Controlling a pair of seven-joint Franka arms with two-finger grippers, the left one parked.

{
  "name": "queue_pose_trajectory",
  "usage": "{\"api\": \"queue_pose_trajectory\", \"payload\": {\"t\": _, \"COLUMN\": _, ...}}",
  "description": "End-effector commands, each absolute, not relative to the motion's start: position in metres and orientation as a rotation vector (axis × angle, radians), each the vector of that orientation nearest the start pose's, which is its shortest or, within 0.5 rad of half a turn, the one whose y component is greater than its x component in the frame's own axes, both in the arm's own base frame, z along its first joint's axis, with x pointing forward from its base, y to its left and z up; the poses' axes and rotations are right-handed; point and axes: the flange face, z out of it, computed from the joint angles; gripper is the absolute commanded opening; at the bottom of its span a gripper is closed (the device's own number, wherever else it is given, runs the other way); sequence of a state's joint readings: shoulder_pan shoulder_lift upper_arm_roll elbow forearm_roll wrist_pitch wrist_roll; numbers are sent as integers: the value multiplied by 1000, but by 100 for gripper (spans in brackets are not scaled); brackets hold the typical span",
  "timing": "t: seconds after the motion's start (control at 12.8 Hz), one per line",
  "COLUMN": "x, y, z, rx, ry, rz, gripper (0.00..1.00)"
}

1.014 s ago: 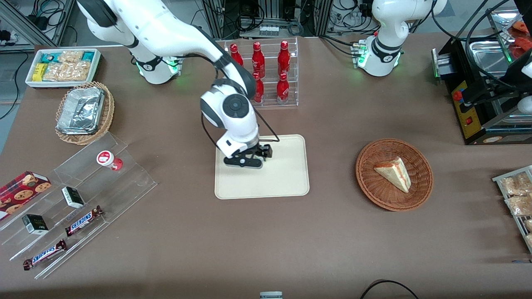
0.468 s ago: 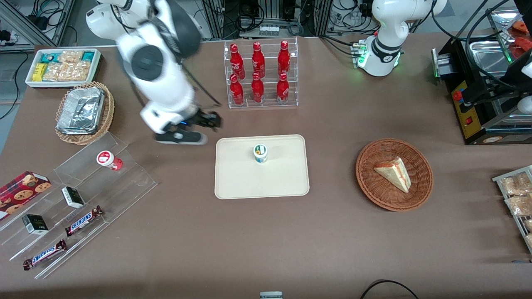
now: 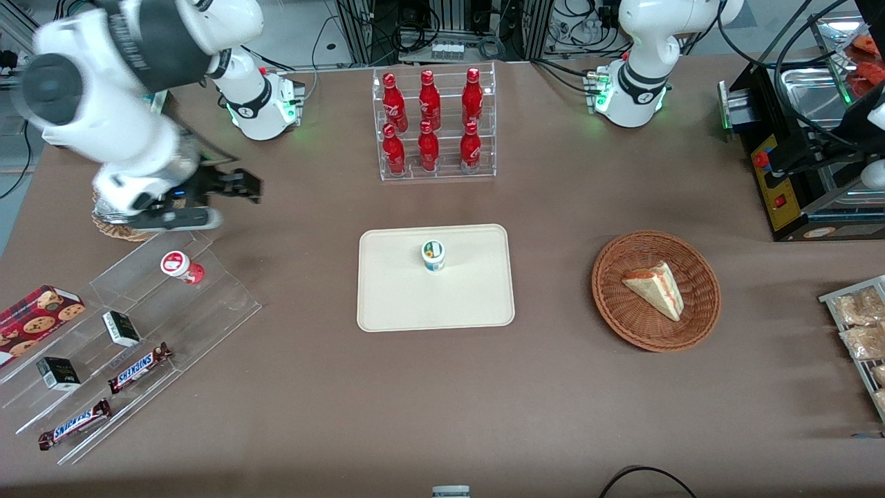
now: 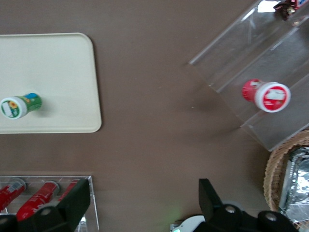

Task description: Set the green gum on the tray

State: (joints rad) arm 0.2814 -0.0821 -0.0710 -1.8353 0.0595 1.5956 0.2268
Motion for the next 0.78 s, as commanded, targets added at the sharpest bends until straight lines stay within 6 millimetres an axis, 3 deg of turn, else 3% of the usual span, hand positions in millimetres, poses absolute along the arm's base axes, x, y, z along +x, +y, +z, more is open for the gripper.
{"api": "queue_pose_trajectory", "payload": {"t": 0.0, "x": 515, "y": 62, "z": 570, "rx": -3056, "ry": 20, "rz": 271, "gripper": 100}}
{"api": "queue_pose_trajectory", "payload": {"t": 0.47, "x": 519, "y": -21, "z": 580, "rx": -3066, "ry": 18, "rz": 249, "gripper": 100}}
{"api": "queue_pose_trajectory", "payload": {"t": 0.7, "x": 528, "y": -47, "z": 583, "rx": -3065, "ry": 49, "rz": 233, "gripper": 100}}
